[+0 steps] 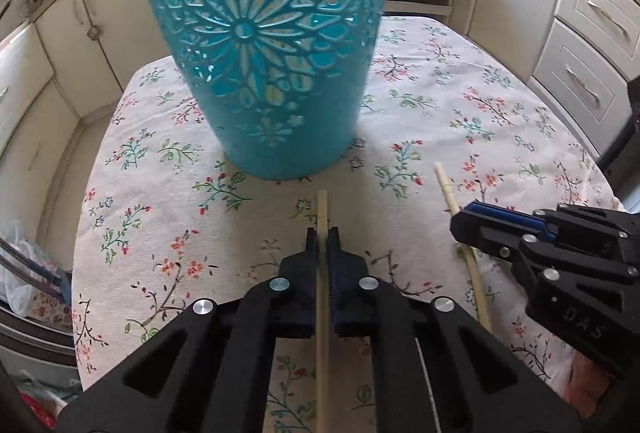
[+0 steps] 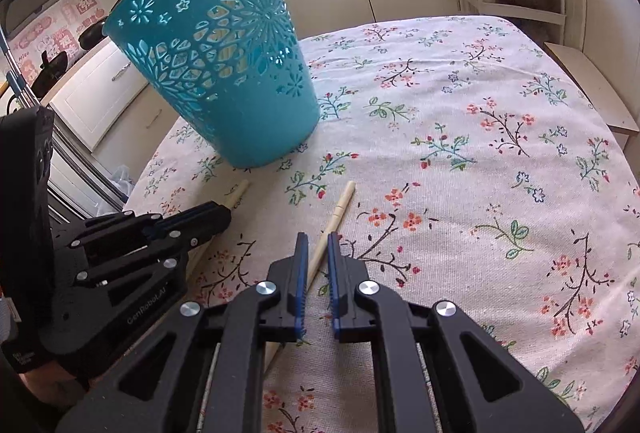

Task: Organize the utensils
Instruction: 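Close the left gripper on a wooden chopstick beside the basket, then lift the chopstick with the left gripper over the teal basket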

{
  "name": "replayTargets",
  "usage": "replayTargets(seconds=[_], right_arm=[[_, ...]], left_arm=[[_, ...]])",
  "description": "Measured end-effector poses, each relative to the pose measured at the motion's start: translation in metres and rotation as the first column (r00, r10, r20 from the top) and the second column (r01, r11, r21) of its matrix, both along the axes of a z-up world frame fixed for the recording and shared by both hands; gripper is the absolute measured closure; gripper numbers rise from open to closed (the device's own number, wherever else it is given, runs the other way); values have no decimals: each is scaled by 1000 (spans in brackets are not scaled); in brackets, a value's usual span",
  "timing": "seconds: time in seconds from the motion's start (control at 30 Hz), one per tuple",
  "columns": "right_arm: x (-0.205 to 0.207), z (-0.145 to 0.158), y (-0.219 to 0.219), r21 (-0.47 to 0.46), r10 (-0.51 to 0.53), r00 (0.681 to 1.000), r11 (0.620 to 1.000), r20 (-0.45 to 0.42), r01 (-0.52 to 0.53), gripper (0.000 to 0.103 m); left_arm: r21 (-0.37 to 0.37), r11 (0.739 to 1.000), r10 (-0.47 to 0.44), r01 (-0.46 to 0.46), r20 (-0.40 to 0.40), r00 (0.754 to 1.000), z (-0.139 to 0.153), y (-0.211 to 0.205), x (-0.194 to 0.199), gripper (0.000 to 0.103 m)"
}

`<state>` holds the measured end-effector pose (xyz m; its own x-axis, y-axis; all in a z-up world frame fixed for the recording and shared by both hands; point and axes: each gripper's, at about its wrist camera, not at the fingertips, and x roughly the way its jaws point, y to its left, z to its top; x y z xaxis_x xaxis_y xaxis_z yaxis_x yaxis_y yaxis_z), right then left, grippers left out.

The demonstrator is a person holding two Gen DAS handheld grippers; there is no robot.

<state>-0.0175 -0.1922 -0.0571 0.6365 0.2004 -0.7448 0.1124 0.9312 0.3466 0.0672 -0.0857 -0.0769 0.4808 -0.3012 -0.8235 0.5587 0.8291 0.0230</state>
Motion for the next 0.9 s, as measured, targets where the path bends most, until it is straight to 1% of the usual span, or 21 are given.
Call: replayTargets(seconds=[0.13,0.47,0.6,0.7,0.9], right_arm=[[1,0,-2,-5,2,1000,1000,1,-2,92],[1,0,-4,11,1,1000,1000,3,-1,92],[0,-1,-6,21,4,1000,1000,5,-4,91],[0,0,-8,25,9,1000,1000,7,-9,89],[0,1,-6,23,29,999,999,14,-30,82]], left_arm=[[-18,1000,-5,4,-24,1000,3,5,-3,98],[-32,999,-30,30,-7,1000,20,20,-19,98],[-51,998,-48,47,-12,999,27,26,-26,98],[-68,996,-60,59,-13,998,33,30,-31,98],[-121,989,-82,80,-11,997,53,41,-36,98]])
